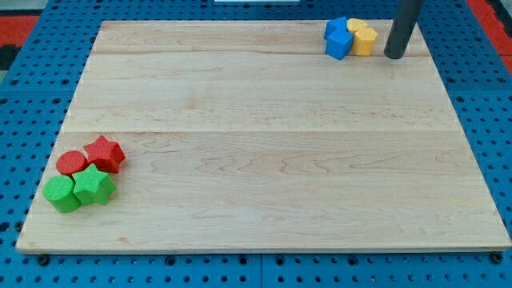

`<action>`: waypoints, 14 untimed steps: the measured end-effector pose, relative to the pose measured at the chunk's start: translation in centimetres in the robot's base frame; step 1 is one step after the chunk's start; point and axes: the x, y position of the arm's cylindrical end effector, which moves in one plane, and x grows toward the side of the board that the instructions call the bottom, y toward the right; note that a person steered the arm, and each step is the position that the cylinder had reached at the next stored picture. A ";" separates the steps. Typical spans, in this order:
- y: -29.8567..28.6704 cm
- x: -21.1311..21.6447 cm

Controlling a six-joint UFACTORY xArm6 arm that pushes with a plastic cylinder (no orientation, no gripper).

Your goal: Move your arm to the right side of the yellow heart

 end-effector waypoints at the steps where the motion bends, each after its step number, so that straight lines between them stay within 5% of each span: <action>1: 0.0 0.0; 4: 0.7 0.2; 9: 2.3 -7.6; 14: 0.2 -9.2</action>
